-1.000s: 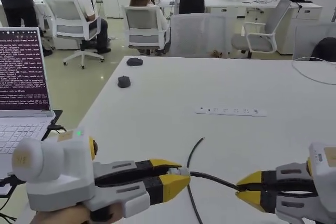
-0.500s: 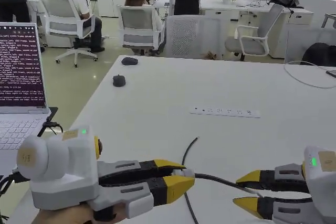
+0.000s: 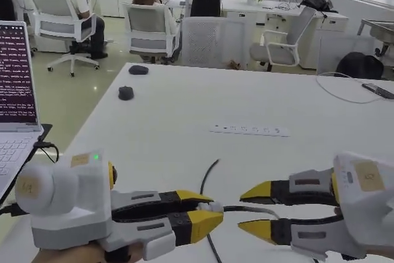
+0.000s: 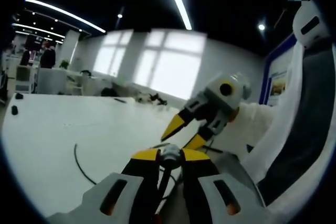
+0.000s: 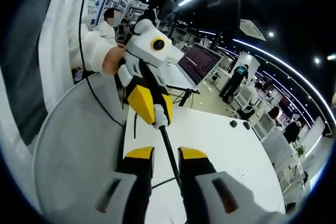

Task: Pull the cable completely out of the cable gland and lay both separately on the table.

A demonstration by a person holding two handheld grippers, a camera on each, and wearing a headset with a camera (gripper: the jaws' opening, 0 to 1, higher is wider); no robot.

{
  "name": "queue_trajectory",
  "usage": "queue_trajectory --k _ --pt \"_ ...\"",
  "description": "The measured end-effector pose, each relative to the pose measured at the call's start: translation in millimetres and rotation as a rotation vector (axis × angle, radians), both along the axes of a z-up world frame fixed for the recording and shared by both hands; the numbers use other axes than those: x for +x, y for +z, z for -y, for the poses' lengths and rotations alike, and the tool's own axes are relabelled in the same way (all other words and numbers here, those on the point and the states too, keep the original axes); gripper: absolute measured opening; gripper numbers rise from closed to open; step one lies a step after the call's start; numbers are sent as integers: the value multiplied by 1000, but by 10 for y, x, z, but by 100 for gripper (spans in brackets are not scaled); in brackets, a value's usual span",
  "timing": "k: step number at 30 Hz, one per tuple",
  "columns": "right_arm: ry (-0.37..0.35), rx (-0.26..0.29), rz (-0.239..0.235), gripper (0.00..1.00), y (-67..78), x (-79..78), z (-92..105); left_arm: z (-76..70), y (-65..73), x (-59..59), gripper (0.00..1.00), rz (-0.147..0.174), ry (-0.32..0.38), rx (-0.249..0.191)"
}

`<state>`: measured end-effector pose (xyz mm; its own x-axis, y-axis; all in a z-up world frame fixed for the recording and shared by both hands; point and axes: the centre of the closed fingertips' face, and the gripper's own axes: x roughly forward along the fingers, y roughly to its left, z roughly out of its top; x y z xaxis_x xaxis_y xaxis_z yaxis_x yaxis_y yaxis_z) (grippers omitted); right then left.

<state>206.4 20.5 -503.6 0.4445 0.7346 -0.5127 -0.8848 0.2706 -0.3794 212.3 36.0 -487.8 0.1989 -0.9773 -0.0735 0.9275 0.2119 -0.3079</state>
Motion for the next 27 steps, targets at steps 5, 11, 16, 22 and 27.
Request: queue_trajectory --k 5,11,16,22,27 --pt "15 16 -1 15 -28 -20 -99 7 -27 -64 16 0 -22 12" --pt "13 0 19 7 -110 27 -139 0 -72 -94 16 16 -50 25" --pt "-5 42 16 7 -98 11 -190 -68 -47 -113 16 17 -30 12" --pt "-49 89 -7 7 -86 8 -282 -138 -48 -111 16 26 -10 10" --pt "-78 77 -21 7 -81 7 -275 -83 -42 -102 17 41 -13 13"
